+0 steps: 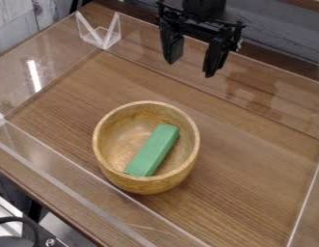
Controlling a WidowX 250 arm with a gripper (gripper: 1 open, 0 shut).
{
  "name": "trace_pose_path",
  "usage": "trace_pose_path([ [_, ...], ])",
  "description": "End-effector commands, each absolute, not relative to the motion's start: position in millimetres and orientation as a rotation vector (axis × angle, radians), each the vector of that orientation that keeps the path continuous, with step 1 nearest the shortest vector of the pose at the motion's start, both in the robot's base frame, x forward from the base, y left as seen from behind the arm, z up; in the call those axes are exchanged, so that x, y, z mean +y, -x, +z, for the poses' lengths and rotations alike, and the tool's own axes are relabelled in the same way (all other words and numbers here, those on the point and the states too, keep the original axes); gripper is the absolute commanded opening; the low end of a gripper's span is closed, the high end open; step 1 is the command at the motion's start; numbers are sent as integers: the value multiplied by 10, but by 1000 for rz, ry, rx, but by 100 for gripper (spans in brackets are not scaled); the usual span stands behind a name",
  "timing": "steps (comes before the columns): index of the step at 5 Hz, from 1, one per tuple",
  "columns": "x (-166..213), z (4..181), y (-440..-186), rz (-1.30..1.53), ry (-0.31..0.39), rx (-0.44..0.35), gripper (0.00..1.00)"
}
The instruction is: Remove the green block from inside the brown bowl and put it on the table
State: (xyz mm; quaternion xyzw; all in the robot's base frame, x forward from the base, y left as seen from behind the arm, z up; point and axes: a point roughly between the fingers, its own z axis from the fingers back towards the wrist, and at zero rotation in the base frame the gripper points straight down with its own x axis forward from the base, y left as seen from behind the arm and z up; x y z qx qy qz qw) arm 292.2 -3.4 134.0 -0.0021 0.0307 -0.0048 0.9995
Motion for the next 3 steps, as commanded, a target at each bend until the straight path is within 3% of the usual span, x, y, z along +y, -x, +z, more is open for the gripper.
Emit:
trace_pose_path([
  [1,16,1220,-2773,-31,0,75,100],
  [3,96,962,-2348,-96,-8,52,100],
])
